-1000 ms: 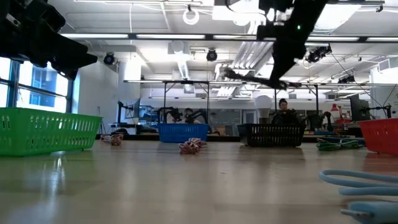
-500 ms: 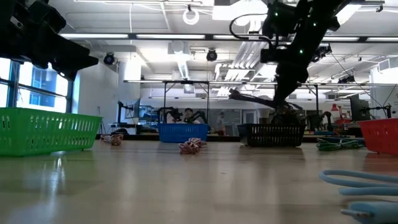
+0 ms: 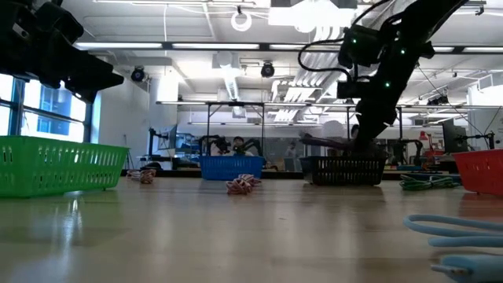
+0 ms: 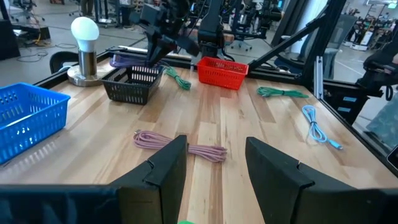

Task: Pick & Place USB Port
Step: Put the right violet charger cable into the black bin, then put the top green charger cable into the green bin

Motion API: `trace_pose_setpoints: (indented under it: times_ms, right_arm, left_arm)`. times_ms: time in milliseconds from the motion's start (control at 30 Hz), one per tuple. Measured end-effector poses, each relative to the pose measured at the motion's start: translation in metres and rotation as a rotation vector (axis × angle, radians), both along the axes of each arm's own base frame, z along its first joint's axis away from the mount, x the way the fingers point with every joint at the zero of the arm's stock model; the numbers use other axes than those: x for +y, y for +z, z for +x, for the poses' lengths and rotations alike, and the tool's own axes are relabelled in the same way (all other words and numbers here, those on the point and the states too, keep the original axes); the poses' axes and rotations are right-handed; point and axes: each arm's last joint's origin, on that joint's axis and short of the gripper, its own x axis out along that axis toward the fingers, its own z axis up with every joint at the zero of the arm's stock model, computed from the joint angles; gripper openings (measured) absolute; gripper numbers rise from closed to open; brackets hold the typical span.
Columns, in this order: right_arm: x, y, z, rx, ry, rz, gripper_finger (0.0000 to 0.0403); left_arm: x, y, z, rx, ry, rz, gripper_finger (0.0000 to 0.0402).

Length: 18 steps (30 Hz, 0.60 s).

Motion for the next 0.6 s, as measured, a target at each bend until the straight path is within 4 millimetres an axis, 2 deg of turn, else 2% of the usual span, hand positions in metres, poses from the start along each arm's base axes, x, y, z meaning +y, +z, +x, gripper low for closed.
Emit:
trace_pose_setpoints:
  times_ms: [267, 600]
  right_arm:
    - [0.0001, -0.0095, -0.0049, -0.011, 0.015, 0.061, 0.0011]
    - [-0.0023, -0.0056, 0.0007, -0.088, -0.021, 0.049, 0.012]
  left_arm:
    - [0.0, -0.0001, 0.0, 0.001, 0.002, 0.0, 0.0162]
    - [0.0, -0.0002, 0.0, 0.002, 0.002, 0.001, 0.0162]
